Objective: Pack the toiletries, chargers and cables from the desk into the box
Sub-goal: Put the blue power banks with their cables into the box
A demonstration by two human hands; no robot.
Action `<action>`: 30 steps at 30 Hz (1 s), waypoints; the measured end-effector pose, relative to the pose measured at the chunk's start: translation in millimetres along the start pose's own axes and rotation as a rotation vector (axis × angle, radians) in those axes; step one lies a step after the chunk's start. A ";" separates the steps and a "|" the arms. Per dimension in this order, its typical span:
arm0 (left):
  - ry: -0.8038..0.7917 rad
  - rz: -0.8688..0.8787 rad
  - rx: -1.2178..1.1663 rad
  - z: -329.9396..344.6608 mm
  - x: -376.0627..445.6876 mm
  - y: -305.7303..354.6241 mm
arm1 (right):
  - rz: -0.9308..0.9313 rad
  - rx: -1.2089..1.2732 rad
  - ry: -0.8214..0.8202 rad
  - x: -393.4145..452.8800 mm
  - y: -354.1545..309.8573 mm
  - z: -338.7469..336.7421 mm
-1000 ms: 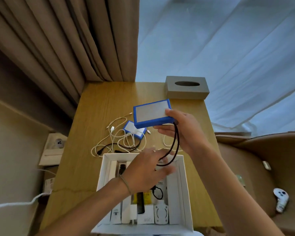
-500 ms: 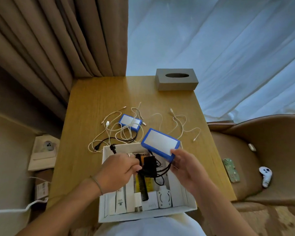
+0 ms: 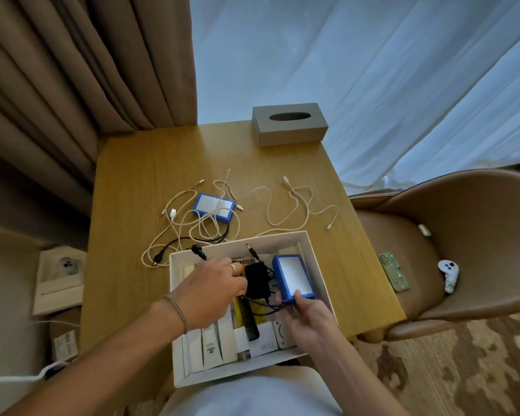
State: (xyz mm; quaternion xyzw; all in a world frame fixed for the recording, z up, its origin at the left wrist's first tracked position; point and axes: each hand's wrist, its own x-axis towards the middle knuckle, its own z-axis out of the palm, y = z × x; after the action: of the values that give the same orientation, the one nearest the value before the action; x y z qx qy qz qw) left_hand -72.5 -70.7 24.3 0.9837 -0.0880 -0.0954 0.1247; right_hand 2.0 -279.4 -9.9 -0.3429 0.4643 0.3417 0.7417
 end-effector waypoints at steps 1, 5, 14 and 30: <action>-0.012 -0.003 0.007 3.3 0.2 0.0 | -0.004 0.021 0.016 4.9 0.9 1.9; -0.093 -0.017 0.014 15.4 -2.7 1.7 | -0.024 0.068 0.046 13.8 3.7 10.4; -0.035 0.008 0.152 23.8 6.1 13.6 | -0.191 -0.259 0.182 14.7 6.6 16.8; -0.145 0.285 0.384 57.0 22.4 -2.3 | -0.322 -0.562 0.042 -18.2 13.1 14.2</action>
State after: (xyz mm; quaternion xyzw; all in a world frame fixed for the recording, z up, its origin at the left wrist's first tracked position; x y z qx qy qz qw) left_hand -62.4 -86.0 -34.1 0.9575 -0.2512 -0.1288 -0.0592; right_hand -8.5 -264.2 9.2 -0.6104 0.3068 0.3275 0.6527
